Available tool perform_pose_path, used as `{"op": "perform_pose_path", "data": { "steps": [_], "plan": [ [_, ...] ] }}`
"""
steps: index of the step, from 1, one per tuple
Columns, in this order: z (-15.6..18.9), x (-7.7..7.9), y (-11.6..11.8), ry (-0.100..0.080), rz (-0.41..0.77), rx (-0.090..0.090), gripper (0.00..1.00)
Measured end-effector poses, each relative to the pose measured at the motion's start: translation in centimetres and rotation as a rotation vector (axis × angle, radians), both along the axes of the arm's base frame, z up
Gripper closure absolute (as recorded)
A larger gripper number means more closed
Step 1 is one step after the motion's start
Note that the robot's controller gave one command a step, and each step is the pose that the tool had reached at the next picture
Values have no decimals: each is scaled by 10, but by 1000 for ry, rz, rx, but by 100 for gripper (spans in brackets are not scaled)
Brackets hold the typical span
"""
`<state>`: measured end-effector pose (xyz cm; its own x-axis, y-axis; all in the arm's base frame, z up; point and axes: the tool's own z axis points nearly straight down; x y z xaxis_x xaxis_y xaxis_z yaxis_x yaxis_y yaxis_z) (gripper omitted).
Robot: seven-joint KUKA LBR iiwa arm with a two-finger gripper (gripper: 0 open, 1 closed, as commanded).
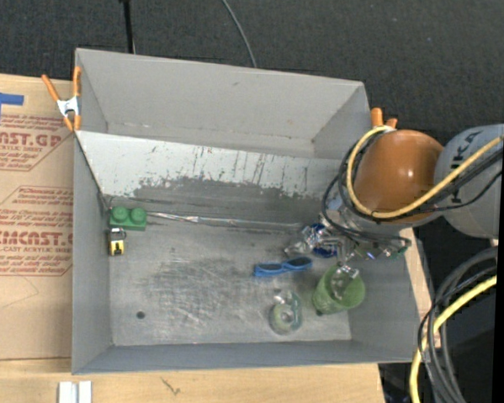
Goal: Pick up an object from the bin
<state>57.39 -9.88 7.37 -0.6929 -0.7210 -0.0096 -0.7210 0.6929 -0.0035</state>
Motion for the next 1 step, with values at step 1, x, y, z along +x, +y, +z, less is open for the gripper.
{"op": "perform_pose_path", "data": {
  "steps": [1],
  "plan": [
    [2, 0, -4, 1, -1, -6, 100]
  ]
}}
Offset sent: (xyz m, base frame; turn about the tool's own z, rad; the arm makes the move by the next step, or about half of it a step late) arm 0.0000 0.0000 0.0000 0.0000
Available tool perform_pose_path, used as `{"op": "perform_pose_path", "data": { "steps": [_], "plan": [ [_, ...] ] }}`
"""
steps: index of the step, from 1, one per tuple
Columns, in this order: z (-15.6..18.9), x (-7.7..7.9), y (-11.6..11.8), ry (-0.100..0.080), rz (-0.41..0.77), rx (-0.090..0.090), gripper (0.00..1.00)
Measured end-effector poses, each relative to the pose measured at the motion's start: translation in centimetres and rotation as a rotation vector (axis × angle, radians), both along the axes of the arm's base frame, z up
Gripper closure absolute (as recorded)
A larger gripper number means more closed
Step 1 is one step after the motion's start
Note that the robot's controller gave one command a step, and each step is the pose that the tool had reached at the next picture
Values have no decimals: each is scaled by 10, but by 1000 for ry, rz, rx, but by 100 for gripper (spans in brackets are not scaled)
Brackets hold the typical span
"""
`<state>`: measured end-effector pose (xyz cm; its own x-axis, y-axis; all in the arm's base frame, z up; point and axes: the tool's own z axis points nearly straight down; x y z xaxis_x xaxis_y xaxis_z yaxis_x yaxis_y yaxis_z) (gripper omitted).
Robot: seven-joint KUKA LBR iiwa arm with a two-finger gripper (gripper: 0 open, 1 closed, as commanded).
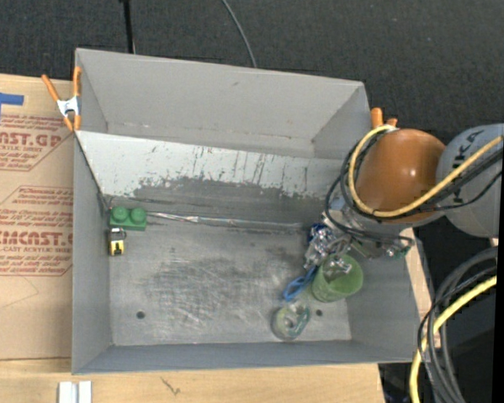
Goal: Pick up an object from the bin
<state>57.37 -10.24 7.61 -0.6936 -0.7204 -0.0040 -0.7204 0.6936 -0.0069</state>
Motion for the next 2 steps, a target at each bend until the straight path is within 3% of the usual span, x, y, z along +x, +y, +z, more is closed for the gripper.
{"op": "perform_pose_path", "data": {
  "steps": [1, 2],
  "plan": [
    [51, -21, -23, 4, 448, 0, 100],
    [171, -23, -23, -1, 463, -2, 100]
  ]
}}
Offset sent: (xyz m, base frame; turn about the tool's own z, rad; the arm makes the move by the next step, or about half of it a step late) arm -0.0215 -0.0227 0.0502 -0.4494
